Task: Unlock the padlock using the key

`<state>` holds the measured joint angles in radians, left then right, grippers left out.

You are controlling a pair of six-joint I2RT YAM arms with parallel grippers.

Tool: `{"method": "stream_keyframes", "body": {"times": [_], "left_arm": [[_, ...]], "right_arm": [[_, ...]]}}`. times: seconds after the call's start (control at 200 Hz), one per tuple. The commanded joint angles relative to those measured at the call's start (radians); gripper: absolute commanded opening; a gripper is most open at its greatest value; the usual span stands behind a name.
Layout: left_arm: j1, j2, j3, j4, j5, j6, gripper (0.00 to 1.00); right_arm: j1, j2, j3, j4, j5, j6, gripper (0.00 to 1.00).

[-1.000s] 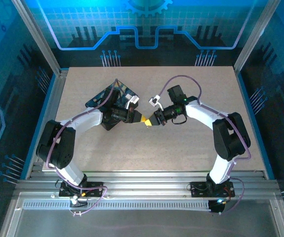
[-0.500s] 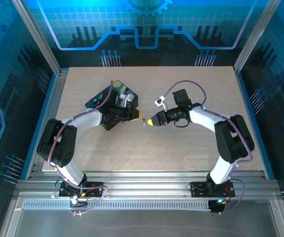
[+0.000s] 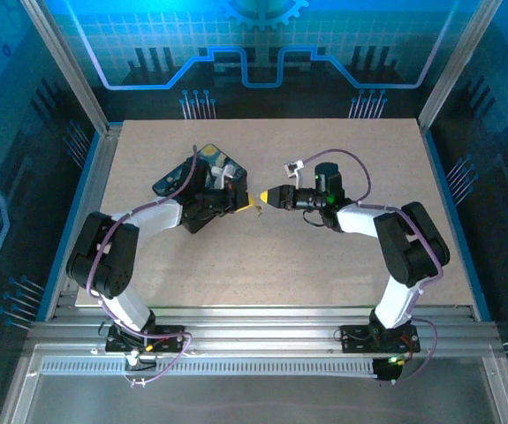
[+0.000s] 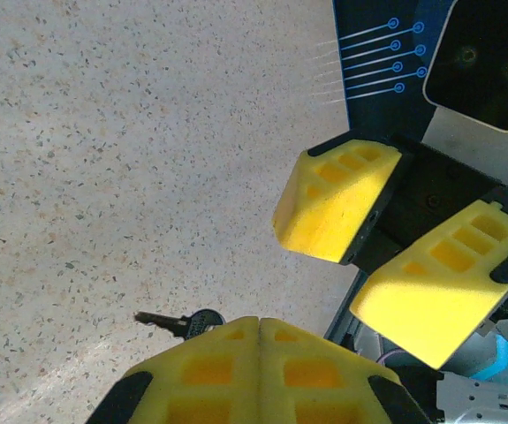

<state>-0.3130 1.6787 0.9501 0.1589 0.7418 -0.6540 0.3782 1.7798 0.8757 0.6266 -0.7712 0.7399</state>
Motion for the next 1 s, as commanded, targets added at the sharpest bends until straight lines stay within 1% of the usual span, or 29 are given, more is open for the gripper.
{"method": "stream_keyframes", "body": {"times": [0.0, 0.15, 0.24, 0.26, 0.31, 0.515, 0.665, 0.78, 0.995], "left_arm": [[0.015, 0.001, -0.025, 0.074, 0.036, -0.049, 0.0], [0.027, -0.013, -0.039, 0.104, 0.037, -0.073, 0.0], [0.035, -0.02, -0.043, 0.116, 0.036, -0.083, 0.0], [0.036, -0.02, -0.043, 0.117, 0.037, -0.086, 0.0], [0.04, -0.022, -0.045, 0.127, 0.036, -0.092, 0.0], [0.052, -0.034, -0.065, 0.168, 0.042, -0.118, 0.0], [0.065, -0.041, -0.094, 0.244, 0.067, -0.169, 0.0], [0.066, -0.05, -0.099, 0.242, 0.076, -0.167, 0.0], [0.068, -0.056, -0.102, 0.255, 0.083, -0.173, 0.0]], "right_arm": [[0.011, 0.026, -0.002, 0.083, -0.026, 0.061, 0.36], [0.024, 0.029, -0.002, 0.075, -0.045, 0.056, 0.36], [0.037, 0.032, -0.002, 0.042, -0.055, 0.044, 0.36], [0.04, 0.034, 0.027, 0.033, -0.06, 0.041, 0.36], [0.047, 0.039, 0.038, 0.02, -0.067, 0.039, 0.36], [0.059, 0.059, 0.047, 0.035, -0.072, 0.059, 0.34], [0.059, 0.061, 0.051, 0.016, -0.053, 0.06, 0.34], [0.053, 0.052, 0.039, 0.027, -0.024, 0.067, 0.35], [0.057, 0.05, 0.04, 0.025, -0.034, 0.069, 0.35]]}}
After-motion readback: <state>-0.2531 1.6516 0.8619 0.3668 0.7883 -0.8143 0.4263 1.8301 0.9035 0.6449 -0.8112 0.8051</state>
